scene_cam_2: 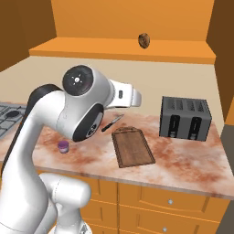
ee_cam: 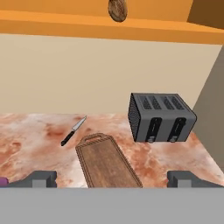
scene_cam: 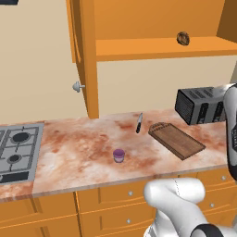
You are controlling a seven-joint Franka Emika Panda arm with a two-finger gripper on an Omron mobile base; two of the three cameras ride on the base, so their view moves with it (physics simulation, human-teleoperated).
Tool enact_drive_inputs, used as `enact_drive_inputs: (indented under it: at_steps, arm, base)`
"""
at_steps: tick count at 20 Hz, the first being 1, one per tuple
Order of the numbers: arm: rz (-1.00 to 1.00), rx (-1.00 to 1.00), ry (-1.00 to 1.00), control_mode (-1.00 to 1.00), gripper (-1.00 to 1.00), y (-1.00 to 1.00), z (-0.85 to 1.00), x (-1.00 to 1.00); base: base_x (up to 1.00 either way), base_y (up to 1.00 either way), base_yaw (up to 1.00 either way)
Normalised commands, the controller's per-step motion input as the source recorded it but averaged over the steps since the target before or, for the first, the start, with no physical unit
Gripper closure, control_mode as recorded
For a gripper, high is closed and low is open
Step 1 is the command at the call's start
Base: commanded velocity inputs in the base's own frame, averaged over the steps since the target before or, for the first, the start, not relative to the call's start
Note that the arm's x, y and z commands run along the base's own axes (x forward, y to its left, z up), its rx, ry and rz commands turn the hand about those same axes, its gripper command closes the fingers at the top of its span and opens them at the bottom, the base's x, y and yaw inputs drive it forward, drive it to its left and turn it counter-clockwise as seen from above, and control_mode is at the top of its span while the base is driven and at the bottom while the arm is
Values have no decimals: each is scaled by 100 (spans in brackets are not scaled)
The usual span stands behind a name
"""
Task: Pick the bread, place it on the cutting board, pick the jam, place it on the counter, and close the cabinet.
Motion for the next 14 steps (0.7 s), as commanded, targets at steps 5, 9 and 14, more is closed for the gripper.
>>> enact_drive_inputs:
  at_steps: [5,9,14]
  arm:
    - [0,0,0,-100,-100,0,30,-10]
    - [0,0,0,-100,-100,0,32,0]
    - [0,0,0,-100,-100,0,30,0]
  base:
    - [0,0,0]
    - [0,0,0]
    - [0,0,0]
